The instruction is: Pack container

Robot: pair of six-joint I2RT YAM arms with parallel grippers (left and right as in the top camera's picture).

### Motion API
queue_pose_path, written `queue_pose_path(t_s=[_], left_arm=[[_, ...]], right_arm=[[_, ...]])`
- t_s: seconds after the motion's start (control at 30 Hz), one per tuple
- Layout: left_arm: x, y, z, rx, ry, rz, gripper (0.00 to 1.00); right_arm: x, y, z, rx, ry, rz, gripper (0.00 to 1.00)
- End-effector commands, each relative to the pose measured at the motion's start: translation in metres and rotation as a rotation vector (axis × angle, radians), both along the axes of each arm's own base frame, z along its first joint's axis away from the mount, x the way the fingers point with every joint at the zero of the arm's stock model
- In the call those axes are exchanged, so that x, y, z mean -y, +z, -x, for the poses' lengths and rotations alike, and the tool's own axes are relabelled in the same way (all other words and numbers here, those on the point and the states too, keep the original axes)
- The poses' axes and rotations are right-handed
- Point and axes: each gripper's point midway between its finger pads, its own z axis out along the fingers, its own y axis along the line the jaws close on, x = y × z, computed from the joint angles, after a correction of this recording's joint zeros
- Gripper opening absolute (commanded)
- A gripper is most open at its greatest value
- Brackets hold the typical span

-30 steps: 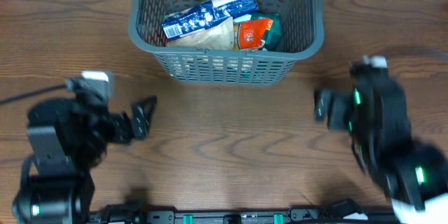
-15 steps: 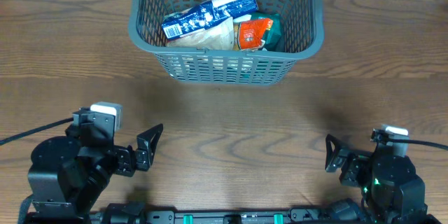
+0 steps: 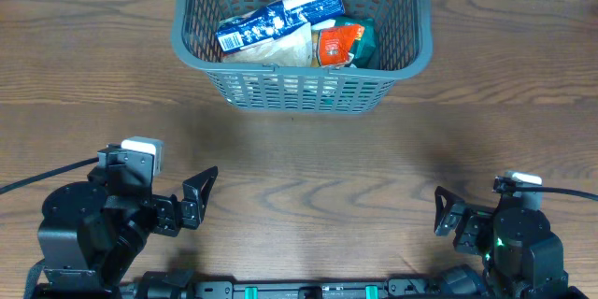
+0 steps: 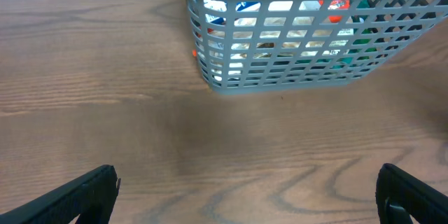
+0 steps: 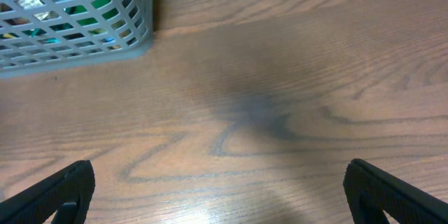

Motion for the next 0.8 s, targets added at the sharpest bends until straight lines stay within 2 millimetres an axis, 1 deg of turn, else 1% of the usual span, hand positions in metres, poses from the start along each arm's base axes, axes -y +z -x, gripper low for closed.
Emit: queue_pose_path(t_s=[0.0, 0.27, 0.43, 0.53, 0.6, 0.67, 0.7, 0.77], left_arm=[[0.0, -0.002, 0.0, -0.001, -0.005, -0.016, 0.99], [0.0, -0.002, 0.0, -0.001, -0.005, -0.016, 0.99], [0.0, -0.002, 0.0, 0.0, -0.005, -0.016, 0.99], [0.0, -0.002, 0.0, -0.001, -0.005, -0.016, 0.99], [0.0, -0.002, 0.0, -0.001, -0.005, -0.016, 0.99], [0.0, -0.002, 0.0, 0.0, -0.005, -0.016, 0.99], [0.0, -0.002, 0.0, 0.0, -0.005, -0.016, 0.99], [0.0, -0.002, 0.0, 0.0, -0.005, -0.016, 0.99]], right_arm=[[-0.001, -0.002, 0.0, -0.003, -0.002, -0.007, 0.99], [-0.001, -0.002, 0.001, -0.005, -0.002, -0.005, 0.99], [0.001, -0.006, 0.004, -0.026, 0.0, 0.005, 0.99], [0.007, -0.005, 0.003, -0.019, -0.019, 0.038, 0.99], [0.01, -0.001, -0.002, 0.021, -0.048, 0.029, 0.99], [0.009, 0.002, -0.013, 0.076, -0.063, 0.014, 0.99], [0.007, 0.002, -0.018, 0.102, -0.045, 0.013, 0.99], [-0.005, 0.001, -0.035, 0.186, 0.034, 0.006, 0.99]])
